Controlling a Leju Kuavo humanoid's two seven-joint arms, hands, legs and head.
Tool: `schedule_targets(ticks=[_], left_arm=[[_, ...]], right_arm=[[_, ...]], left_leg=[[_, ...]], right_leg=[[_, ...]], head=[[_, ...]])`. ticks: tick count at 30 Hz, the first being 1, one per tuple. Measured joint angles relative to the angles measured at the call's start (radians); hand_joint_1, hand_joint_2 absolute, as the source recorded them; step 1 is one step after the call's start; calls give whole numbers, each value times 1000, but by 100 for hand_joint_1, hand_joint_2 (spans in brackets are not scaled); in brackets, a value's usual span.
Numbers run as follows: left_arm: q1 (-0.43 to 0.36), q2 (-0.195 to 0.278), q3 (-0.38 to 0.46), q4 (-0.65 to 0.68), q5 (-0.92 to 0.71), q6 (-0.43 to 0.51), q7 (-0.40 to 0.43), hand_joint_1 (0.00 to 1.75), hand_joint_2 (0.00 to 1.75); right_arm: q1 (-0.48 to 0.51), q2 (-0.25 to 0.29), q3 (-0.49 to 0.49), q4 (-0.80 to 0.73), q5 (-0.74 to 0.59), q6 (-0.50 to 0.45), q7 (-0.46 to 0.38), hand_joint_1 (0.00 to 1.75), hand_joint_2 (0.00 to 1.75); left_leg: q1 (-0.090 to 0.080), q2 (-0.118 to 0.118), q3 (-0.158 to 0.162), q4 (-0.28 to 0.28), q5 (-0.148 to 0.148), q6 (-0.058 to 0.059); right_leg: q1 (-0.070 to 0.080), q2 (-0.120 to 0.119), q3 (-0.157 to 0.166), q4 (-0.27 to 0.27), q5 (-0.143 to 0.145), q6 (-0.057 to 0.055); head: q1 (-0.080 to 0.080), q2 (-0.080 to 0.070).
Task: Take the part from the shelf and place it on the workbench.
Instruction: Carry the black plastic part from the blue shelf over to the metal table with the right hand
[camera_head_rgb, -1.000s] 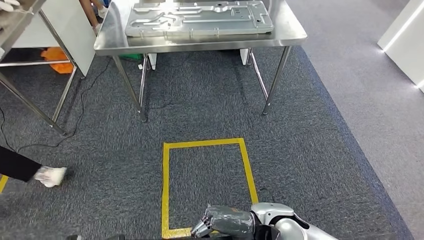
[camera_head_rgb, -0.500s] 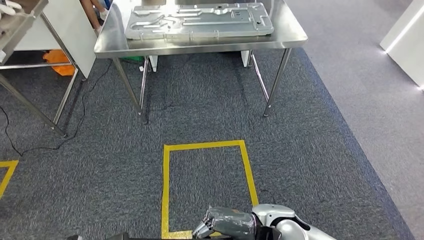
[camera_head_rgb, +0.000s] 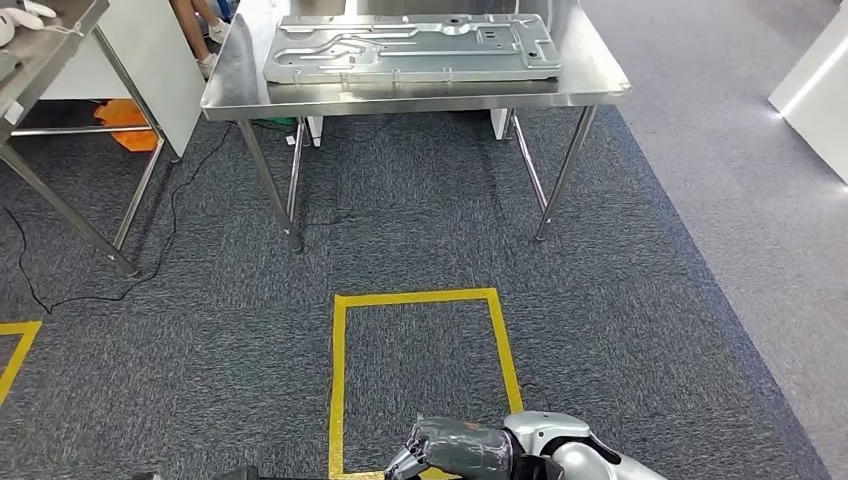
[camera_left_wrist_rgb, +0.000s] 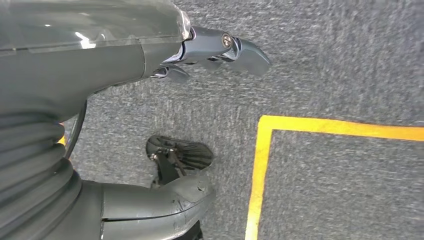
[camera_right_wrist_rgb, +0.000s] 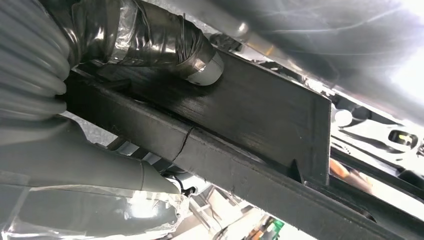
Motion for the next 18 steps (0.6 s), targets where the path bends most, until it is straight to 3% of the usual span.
schedule_targets(ticks=[3, 5, 8, 9, 10, 12, 14, 15, 18], left_arm=[[-1, 0, 0, 0, 0, 0, 0, 0, 175], [-2, 0, 0, 0, 0, 0, 0, 0, 175], [-1, 1, 0, 0, 0, 0, 0, 0, 175], [0, 2, 0, 0, 0, 0, 0, 0, 175], [2, 2, 0, 0, 0, 0, -1, 0, 175], [2, 2, 0, 0, 0, 0, -1, 0, 175], [1, 3, 0, 0, 0, 0, -2, 0, 175], [1, 3, 0, 0, 0, 0, -2, 0, 175], [2, 3, 0, 0, 0, 0, -3, 0, 175]], right_arm=[[0, -1, -3, -2, 0, 0, -1, 164, 175], [0, -1, -4, -4, 1, 0, -1, 164, 175], [0, -1, -4, -5, 1, 0, -1, 164, 175], [1, -1, -4, -5, 1, 0, -1, 164, 175], [2, -1, -4, -5, 1, 0, -1, 164, 175], [4, -1, -4, -6, 2, 0, -1, 164, 175], [4, -1, -4, -7, 2, 0, -1, 164, 175], [4, -1, -4, -7, 3, 0, -1, 164, 175], [4, -1, -5, -8, 3, 0, -1, 164, 175]], left_leg=[[2, 1, 4, -3, -6, -16], [3, 4, -10, 34, -30, -27], [10, 6, -108, 221, -108, -44], [13, 6, -139, 268, -117, -48], [15, 7, -153, 279, -104, -52], [19, 9, -118, 179, -23, -54], [18, 12, -61, 54, 32, -50], [16, 13, -47, 23, 37, -46], [13, 11, -40, 10, 28, -26]], right_leg=[[0, 0, 8, -18, -4, -8], [-7, -1, 23, -32, -4, -16], [-9, -5, 37, -37, -13, -26], [-9, -5, 41, -36, -17, -26], [-9, -5, 45, -36, -21, -24], [-11, -5, 60, -32, -34, -19], [-10, -4, 70, -27, -48, -8], [-9, -4, 71, -25, -53, -2], [-7, -4, 73, -26, -60, 13]], head=[[0, 0], [0, 0], [0, 0], [0, 0], [0, 0], [0, 0], [0, 0], [0, 0], [0, 0]])
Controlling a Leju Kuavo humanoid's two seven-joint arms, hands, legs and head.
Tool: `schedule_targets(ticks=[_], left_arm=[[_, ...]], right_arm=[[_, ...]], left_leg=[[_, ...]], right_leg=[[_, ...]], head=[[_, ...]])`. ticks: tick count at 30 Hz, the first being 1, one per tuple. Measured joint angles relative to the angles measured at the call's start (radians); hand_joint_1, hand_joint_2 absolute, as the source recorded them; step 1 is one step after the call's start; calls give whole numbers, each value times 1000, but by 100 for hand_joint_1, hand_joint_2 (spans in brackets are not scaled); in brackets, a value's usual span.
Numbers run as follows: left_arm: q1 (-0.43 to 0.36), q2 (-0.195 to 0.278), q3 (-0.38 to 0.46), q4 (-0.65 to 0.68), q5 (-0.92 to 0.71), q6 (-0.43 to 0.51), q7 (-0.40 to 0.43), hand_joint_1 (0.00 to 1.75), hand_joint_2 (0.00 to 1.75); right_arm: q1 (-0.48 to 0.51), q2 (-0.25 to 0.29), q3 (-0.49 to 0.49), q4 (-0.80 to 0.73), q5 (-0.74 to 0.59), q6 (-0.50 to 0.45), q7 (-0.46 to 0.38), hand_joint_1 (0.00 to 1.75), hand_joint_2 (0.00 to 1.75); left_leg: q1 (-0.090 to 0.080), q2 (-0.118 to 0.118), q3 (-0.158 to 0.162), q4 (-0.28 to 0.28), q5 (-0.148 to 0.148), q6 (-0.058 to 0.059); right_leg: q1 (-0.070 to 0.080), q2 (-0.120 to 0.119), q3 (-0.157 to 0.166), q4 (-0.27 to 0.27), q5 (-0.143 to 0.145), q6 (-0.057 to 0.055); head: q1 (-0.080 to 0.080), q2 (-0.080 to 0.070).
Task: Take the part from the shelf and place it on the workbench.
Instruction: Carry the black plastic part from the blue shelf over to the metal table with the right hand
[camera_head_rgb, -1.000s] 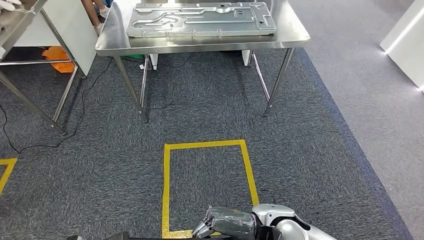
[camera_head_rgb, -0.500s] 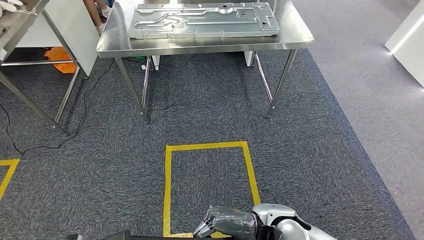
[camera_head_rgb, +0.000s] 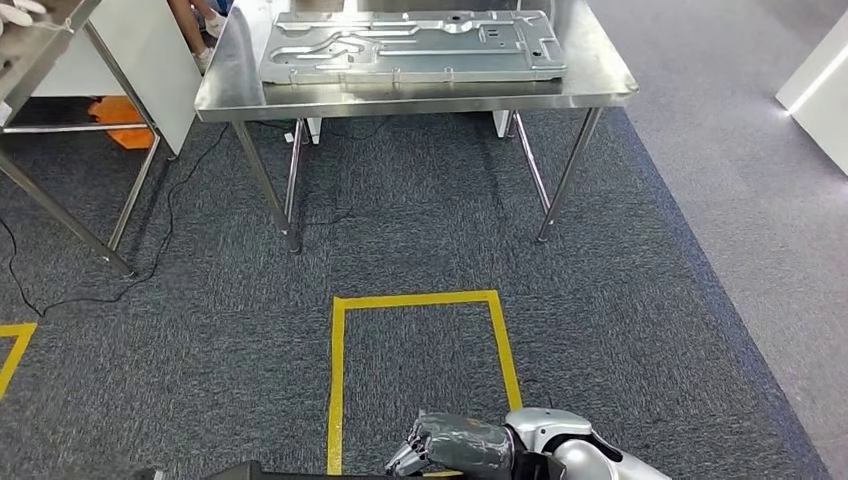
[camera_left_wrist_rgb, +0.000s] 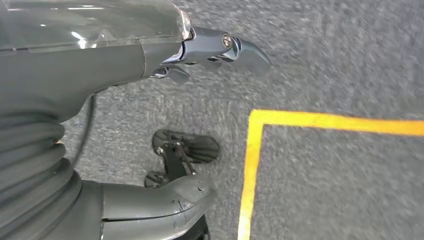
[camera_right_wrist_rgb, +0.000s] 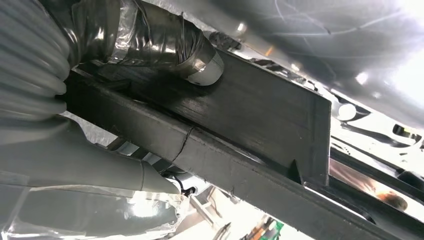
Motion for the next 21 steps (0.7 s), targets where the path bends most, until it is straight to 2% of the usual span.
schedule_targets(ticks=[2, 3, 5, 6, 7, 8, 10, 11, 12, 14, 16, 17, 19, 21], left_arm=[[-1, 0, 0, 0, 0, 0, 0, 0, 175], [-2, 0, 0, 0, 0, 0, -1, 0, 175], [-3, 0, 0, 0, 1, -1, -1, 0, 175], [-2, 0, 0, 0, 1, -2, -2, 0, 175], [-1, 0, 0, 0, 1, -2, -2, 0, 175], [-1, 0, 0, 0, 0, -3, -2, 0, 175], [-1, 0, 0, 0, 0, -3, -3, 0, 175], [-2, 0, 0, 0, 0, -3, -3, 0, 175], [-3, 0, 0, 0, 0, -3, -4, 0, 175], [-4, -1, 0, 0, 0, -3, -4, 0, 175], [-5, -1, 0, 0, 0, -3, -4, 0, 175], [-6, -1, 0, 0, 0, -3, -4, 0, 175], [-7, -1, 0, 0, 0, -3, -5, 0, 175], [-5, -1, 0, 0, 0, -3, -4, 0, 175]], right_arm=[[-1, 0, -1, -2, 0, 0, 0, 164, 175], [0, 0, -2, -2, 1, 0, 0, 164, 175], [1, 0, -2, -3, 2, 0, 0, 164, 175], [4, -1, -2, -3, 3, 0, 0, 164, 175], [5, -1, -2, -3, 3, 0, 0, 164, 175], [7, -1, -2, -3, 3, 0, -1, 164, 175], [8, -2, -2, -3, 4, 0, -1, 164, 175], [8, -3, -3, -4, 5, 0, -1, 164, 175], [8, -4, -3, -5, 5, 0, -1, 164, 175], [8, -5, -3, -7, 5, -1, -2, 164, 175], [9, -6, -4, -9, 6, -2, -3, 164, 175], [10, -6, -5, -10, 6, -2, -3, 164, 175], [10, -6, -6, -12, 6, -2, -3, 164, 175], [12, -6, -6, -12, 7, -2, -3, 164, 175]], left_leg=[[4, -1, 9, -7, -3, 14], [5, -1, 14, -10, -5, 21], [4, -1, 21, -10, -13, 28], [3, -1, 26, -10, -18, 29], [2, -2, 32, -10, -23, 29], [2, -4, 40, -10, -29, 27], [2, -6, 60, -10, -42, 21], [0, -7, 68, -9, -49, 17], [-1, -8, 72, -10, -55, 12], [-3, -7, 75, -13, -61, 1], [-3, -5, 79, -13, -69, -8], [-2, -4, 74, 7, -81, -13], [-1, -3, 25, 110, -125, -20], [-1, -3, -59, 244, -163, -25]], right_leg=[[-2, 1, -11, 34, -23, 9], [-4, 2, -34, 82, -46, 13], [-6, 2, -113, 220, -98, 16], [-6, 2, -150, 275, -107, 18], [-7, 2, -173, 297, -97, 17], [-7, 2, -175, 279, -65, 16], [-5, 3, -130, 153, 26, 8], [-3, 3, -103, 90, 54, 4], [0, 4, -85, 48, 66, 0], [5, 5, -77, 25, 56, -6], [0, 7, -68, 15, 52, -15], [-3, 7, -60, 9, 50, -21], [-6, 4, -43, 1, 42, -31], [-5, 3, -31, 1, 31, -34]], head=[[0, 0], [0, 0], [0, 0], [0, 0], [0, 0], [0, 0], [0, 0], [0, 0], [0, 0], [0, 0], [0, 0], [0, 0], [0, 0], [0, 0]])
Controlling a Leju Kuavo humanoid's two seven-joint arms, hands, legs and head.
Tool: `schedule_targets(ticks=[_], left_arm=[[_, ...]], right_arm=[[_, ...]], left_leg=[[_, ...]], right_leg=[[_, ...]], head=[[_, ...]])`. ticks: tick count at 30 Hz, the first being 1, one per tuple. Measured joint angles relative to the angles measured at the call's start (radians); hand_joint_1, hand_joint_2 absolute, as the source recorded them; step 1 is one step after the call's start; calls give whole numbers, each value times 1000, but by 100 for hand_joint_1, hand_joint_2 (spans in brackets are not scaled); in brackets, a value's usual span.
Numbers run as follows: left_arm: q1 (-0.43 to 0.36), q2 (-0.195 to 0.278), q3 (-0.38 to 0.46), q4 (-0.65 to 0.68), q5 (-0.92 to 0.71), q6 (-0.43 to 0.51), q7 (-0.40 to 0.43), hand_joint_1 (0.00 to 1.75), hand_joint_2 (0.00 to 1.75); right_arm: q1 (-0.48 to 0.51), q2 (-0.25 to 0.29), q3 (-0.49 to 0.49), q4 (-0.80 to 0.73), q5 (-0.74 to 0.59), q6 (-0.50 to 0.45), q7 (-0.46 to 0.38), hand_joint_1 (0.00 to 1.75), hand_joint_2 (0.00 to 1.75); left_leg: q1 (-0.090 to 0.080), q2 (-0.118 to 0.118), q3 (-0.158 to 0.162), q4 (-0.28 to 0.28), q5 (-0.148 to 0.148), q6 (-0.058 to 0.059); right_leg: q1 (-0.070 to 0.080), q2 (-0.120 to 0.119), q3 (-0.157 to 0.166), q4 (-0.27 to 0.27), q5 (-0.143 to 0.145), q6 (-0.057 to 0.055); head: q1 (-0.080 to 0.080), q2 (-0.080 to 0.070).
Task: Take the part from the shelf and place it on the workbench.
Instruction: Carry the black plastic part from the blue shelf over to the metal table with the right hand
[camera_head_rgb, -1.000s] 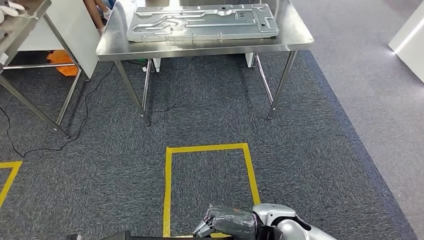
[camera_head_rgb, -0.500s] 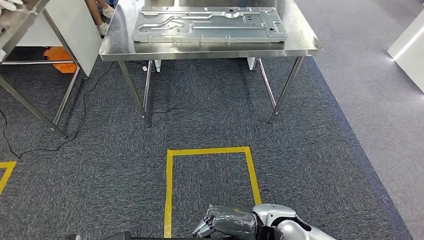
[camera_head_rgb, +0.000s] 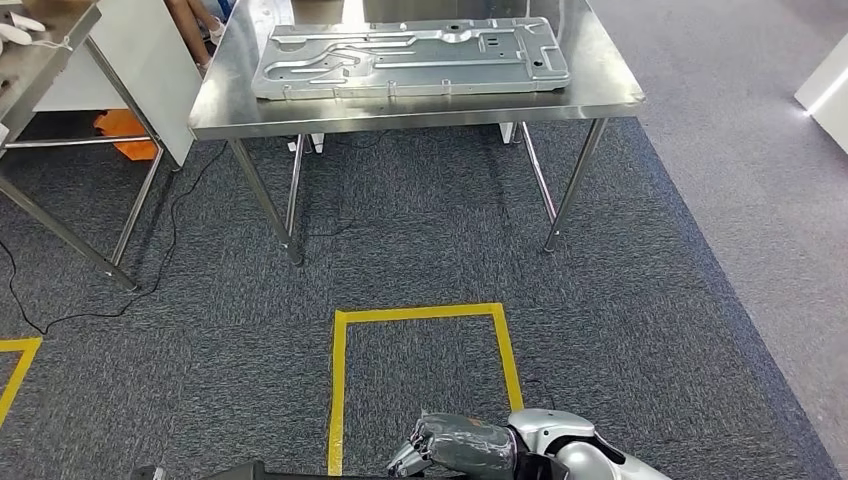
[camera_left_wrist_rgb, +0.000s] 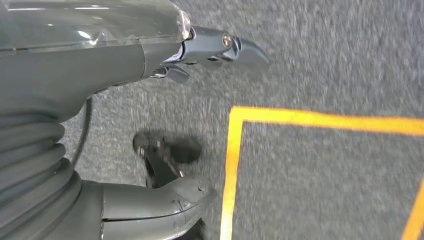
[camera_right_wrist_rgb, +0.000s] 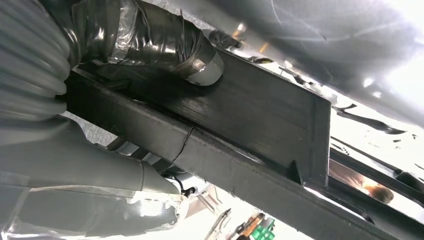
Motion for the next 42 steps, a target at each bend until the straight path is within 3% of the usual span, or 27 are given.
schedule_targets(ticks=[1, 2, 4, 6, 8, 11, 13, 15, 16, 17, 18, 20, 21, 22, 24, 25, 27, 30, 31, 32, 33, 35, 36, 39, 42], left_arm=[[2, 0, 0, 0, 0, 0, 0, 0, 175], [4, 0, 0, 0, 0, 0, 0, 0, 175], [4, 1, 0, 0, 0, 0, 0, 0, 175], [4, 2, 0, 0, 0, 0, 0, 0, 175], [4, 3, 0, 0, -1, 1, 0, 0, 175], [5, 3, 0, 0, 0, 2, -1, 0, 175], [3, 3, 0, 0, 0, 2, -2, 0, 175], [3, 3, 0, 0, 0, 2, -2, 0, 175], [4, 3, 0, 0, 0, 2, -2, 0, 175], [4, 3, 0, 0, 0, 2, -2, 0, 175], [5, 3, 0, 0, 0, 2, -2, 0, 175], [5, 2, 0, 0, 0, 1, -2, 0, 175], [4, 2, 0, 0, 0, 1, -3, 0, 175], [3, 2, 0, 0, 0, 1, -3, 0, 175], [3, 3, 0, 0, 0, 1, -4, 0, 175], [3, 3, 0, 0, 0, 1, -4, 0, 175], [0, 3, 0, 0, 0, 1, -5, 0, 175], [-2, 3, 0, 0, 0, 0, -5, 0, 175], [0, 3, 0, 0, 0, 0, -5, 0, 175], [1, 4, 0, 0, 0, 1, -5, 0, 175], [2, 4, 0, 0, 0, 1, -5, 0, 175], [3, 6, 0, 0, 0, 2, -5, 0, 175], [2, 7, 0, 0, 0, 2, -5, 0, 175], [3, 10, 0, 0, 0, 2, -6, 0, 175], [3, 11, 0, 0, 0, 3, -7, 0, 175]], right_arm=[[1, 0, 0, 0, 0, 0, 0, 164, 175], [3, 0, 0, 0, 0, 0, 0, 164, 175], [4, 0, 0, 0, 0, 0, 0, 164, 175], [4, 0, 0, -1, 1, 0, 0, 164, 175], [4, 0, 0, -1, 2, 0, 0, 164, 175], [4, 0, -1, -2, 2, 0, -1, 164, 175], [2, 0, -2, -3, 3, 0, -1, 164, 175], [4, -1, -2, -3, 4, 1, -1, 164, 175], [5, -1, -2, -3, 4, 1, -1, 164, 175], [6, -1, -2, -3, 4, 1, -1, 164, 175], [7, -1, -2, -3, 4, 1, -1, 164, 175], [7, -1, -2, -3, 4, 1, -2, 164, 175], [7, -2, -2, -3, 5, 1, -2, 164, 175], [7, -2, -2, -3, 5, 1, -2, 164, 175], [9, -2, -2, -4, 5, 1, -3, 164, 175], [10, -3, -3, -4, 5, 1, -3, 164, 175], [9, -4, -3, -6, 6, 0, -4, 164, 175], [9, -4, -3, -6, 7, 1, -4, 164, 175], [10, -4, -3, -6, 7, 1, -5, 164, 175], [11, -4, -3, -6, 7, 1, -5, 164, 175], [12, -4, -3, -6, 7, 1, -6, 164, 175], [12, -4, -3, -7, 7, 1, -7, 164, 175], [12, -4, -3, -7, 8, 1, -7, 164, 175], [12, -4, -4, -7, 8, 1, -8, 164, 175], [12, -5, -5, -8, 8, 1, -9, 164, 175]], left_leg=[[0, 0, -29, 31, 7, -1], [0, 0, -39, 24, 34, 0], [-1, 1, -6, -95, 129, 8], [-8, 2, 37, -206, 179, 20], [-13, 2, 50, -238, 174, 30], [-6, -1, 69, -257, 169, 46], [-2, -1, 86, -265, 163, 56], [-3, -2, 96, -266, 154, 61], [-3, -2, 101, -266, 149, 61], [-3, -2, 109, -266, 143, 59], [-3, -3, 119, -266, 136, 57], [-3, -4, 141, -265, 120, 50], [-4, -4, 147, -265, 113, 44], [-5, -4, 150, -265, 106, 37], [-6, -3, 155, -257, 101, 23], [-5, -2, 158, -249, 96, 16], [-2, -1, 144, -199, 75, 7], [0, 0, 40, -31, 3, 0], [-1, 0, 6, 10, -8, -1], [-1, 0, -15, 21, 1, 1], [-2, 0, -16, -7, 33, 4], [-7, 1, 19, -132, 127, 18], [-11, 1, 34, -184, 146, 25], [-20, 0, 53, -234, 139, 44], [-10, -2, 89, -254, 157, 58]], right_leg=[[1, 0, 7, 0, -7, 0], [1, 1, 17, 1, -14, 0], [2, 1, 40, 1, -31, 4], [4, 2, 52, 1, -45, 13], [6, 2, 54, 0, -47, 24], [6, 2, 48, 31, -52, 38], [4, 2, -2, 124, -90, 44], [2, 2, -87, 247, -136, 50], [0, 2, -120, 281, -139, 53], [-2, 2, -136, 282, -122, 56], [-3, 1, -132, 245, -82, 57], [-4, 1, -89, 113, 8, 54], [-2, 0, -71, 63, 20, 49], [1, 0, -61, 35, 23, 43], [4, 1, -56, 28, 10, 26], [3, 2, -48, 25, 18, 19], [1, 2, -29, 21, 17, 6], [3, 2, -15, 19, 3, -5], [5, 2, -10, 19, -2, -6], [7, 3, -4, 19, -9, -7], [9, 4, 5, 19, -15, -7], [12, 4, 28, 18, -31, -5], [13, 4, 36, 17, -38, -3], [15, 5, 48, 20, -45, 14], [15, 4, 47, 62, -61, 32]], head=[[0, 0], [0, 0], [0, 0], [0, 0], [0, 0], [0, 0], [0, 0], [0, 0], [0, 0], [0, 0], [0, 0], [0, 0], [0, 0], [0, 0], [0, 0], [0, 0], [0, 0], [0, 0], [0, 0], [0, 0], [0, 0], [0, 0], [0, 0], [0, 0], [0, 0]])
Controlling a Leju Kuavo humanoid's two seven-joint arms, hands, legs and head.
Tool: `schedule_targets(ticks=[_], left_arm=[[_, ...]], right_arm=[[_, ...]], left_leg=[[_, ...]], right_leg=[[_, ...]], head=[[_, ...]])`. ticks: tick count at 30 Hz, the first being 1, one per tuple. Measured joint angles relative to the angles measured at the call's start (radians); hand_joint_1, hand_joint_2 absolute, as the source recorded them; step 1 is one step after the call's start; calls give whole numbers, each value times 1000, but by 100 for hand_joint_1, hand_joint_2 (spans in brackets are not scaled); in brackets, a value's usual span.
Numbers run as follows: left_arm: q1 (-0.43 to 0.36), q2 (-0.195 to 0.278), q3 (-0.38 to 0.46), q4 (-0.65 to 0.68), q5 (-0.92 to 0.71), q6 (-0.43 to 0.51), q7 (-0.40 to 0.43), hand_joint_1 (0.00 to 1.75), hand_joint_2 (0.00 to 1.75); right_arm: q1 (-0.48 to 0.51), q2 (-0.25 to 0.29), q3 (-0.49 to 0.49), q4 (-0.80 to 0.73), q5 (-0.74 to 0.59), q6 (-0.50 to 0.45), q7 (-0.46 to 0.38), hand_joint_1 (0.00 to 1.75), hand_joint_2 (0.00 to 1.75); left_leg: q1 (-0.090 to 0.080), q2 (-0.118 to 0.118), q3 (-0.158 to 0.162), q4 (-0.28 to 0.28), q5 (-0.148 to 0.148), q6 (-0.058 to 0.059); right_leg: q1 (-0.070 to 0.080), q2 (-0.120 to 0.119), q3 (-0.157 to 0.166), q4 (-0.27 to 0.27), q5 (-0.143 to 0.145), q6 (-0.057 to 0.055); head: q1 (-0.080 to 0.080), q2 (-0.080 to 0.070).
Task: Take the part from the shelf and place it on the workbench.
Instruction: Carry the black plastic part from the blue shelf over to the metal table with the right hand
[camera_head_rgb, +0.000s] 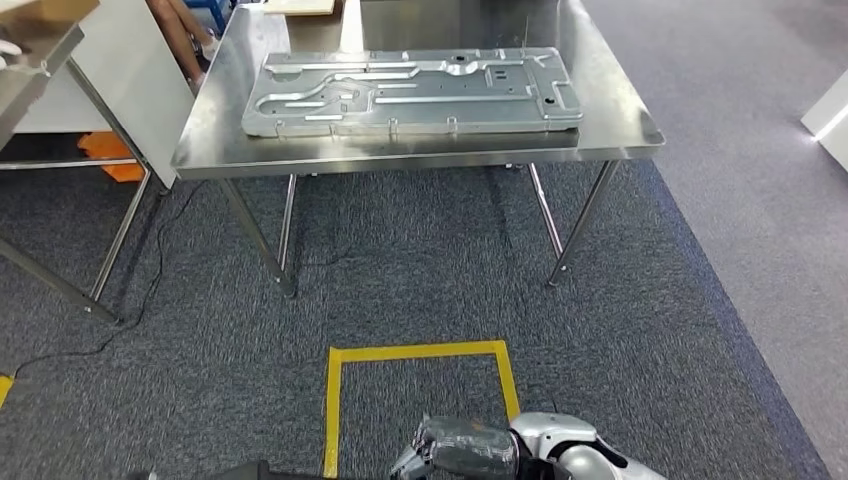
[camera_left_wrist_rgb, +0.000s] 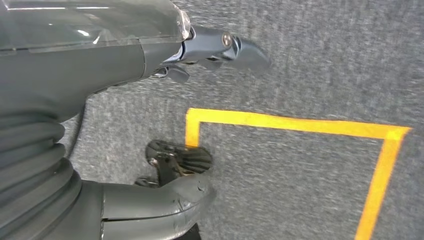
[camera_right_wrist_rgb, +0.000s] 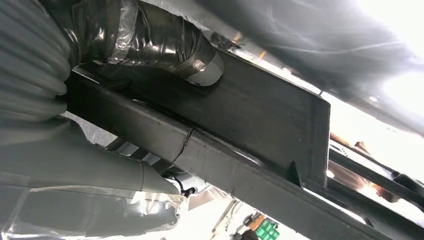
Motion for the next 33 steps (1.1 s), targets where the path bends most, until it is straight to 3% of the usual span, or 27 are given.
schedule_targets(ticks=[1, 3, 4, 5, 6, 8, 10, 14, 16, 19, 20, 21, 22, 24, 26, 30, 31, 33], left_arm=[[-2, 0, 0, 0, 0, 0, 0, 0, 175], [-4, -1, 0, 0, 0, 0, 0, 0, 175], [-4, -1, 0, 0, 0, 0, 0, 0, 175], [-3, -1, 0, 0, 0, 0, 0, 0, 175], [-2, -1, 0, 0, -1, 0, 0, 0, 175], [-2, -1, 0, 0, -1, 0, 0, 0, 175], [-4, -1, 0, 0, 0, 0, -1, 0, 175], [-7, -1, 0, 0, 1, 0, -1, 0, 175], [-11, -1, 0, 0, 1, 0, -1, 0, 175], [-10, -1, 0, 0, 1, -1, -1, 0, 175], [-9, -1, 0, 0, 1, -1, -1, 0, 175], [-8, -1, 0, 0, 1, -1, -1, 0, 175], [-7, -1, 0, 0, 1, -1, -1, 0, 175], [-7, 0, 0, 0, 1, -1, -1, 0, 175], [-5, 3, 0, 0, 1, -1, -1, 0, 175], [-5, 4, 0, 0, 2, -1, 0, 0, 175], [-7, 4, 0, 0, 3, -1, 0, 0, 175], [-9, 4, 0, 0, 3, -1, 0, 0, 175]], right_arm=[[-1, 0, -1, -1, 0, 0, 0, 164, 175], [-1, -1, -2, -2, 0, 0, 0, 164, 175], [0, -1, -2, -2, 0, 0, 0, 164, 175], [2, -1, -2, -2, 0, 0, 0, 164, 175], [2, -1, -2, -2, 0, 0, 0, 164, 175], [3, -1, -2, -2, 0, 0, 0, 164, 175], [4, -2, -3, -1, 1, 0, -1, 164, 175], [5, -3, -4, -4, 2, 0, -3, 164, 175], [5, -3, -5, -5, 2, 0, -3, 164, 175], [5, -3, -5, -5, 2, 0, -3, 164, 175], [5, -3, -5, -5, 2, 1, -3, 164, 175], [5, -3, -5, -5, 2, 1, -3, 164, 175], [5, -3, -5, -5, 2, 1, -3, 164, 175], [5, -3, -5, -6, 2, 0, -3, 164, 175], [5, -3, -5, -6, 3, 0, -3, 164, 175], [5, -3, -7, -10, 4, 0, -3, 164, 175], [4, -4, -7, -11, 5, -1, -3, 164, 175], [5, -4, -9, -12, 6, -3, -2, 164, 175]], left_leg=[[2, 0, 10, -3, -2, 2], [3, 0, 18, -4, -11, 5], [3, 0, 23, -4, -17, 4], [4, -1, 30, -4, -25, 2], [5, -1, 39, -4, -33, -2], [9, -2, 64, -4, -53, -10], [10, -3, 83, -4, -70, -23], [10, 0, 94, 10, -83, -48], [12, 1, 57, 82, -97, -55], [14, 1, -66, 260, -160, -62], [14, 1, -98, 288, -170, -62], [13, 1, -113, 282, -158, -60], [12, 1, -114, 245, -125, -56], [6, 2, -89, 122, -24, -41], [-1, 2, -70, 49, 16, -28], [2, -2, -37, 21, 19, -11], [4, -2, -25, 17, 16, -7], [5, -2, -14, 13, 8, 0]], right_leg=[[-2, 0, -19, 37, -20, 4], [-7, 0, -91, 145, -71, 13], [-11, 0, -128, 188, -84, 18], [-14, -1, -154, 206, -79, 23], [-18, -1, -162, 190, -52, 26], [-24, -2, -136, 79, 41, 30], [-22, -3, -116, -8, 88, 24], [-17, 0, -106, -23, 85, -10], [-19, 0, -87, -31, 78, -24], [-16, -1, -65, -35, 60, -33], [-15, 0, -56, -35, 53, -34], [-14, 1, -45, -35, 44, -34], [-13, 1, -33, -36, 35, -33], [-10, 1, -7, -35, 16, -29], [-7, 3, 6, -36, 1, -20], [-7, 3, 14, 2, -5, 3], [-7, 2, 1, 31, -19, 7], [-10, 2, -64, 132, -67, 14]], head=[[0, 0], [0, 0], [0, 0], [0, 0], [0, 0], [0, 0], [0, 0], [0, 0], [0, 0], [0, 0], [0, 0], [0, 0], [0, 0], [0, 0], [0, 0], [0, 0], [0, 0], [0, 0]])
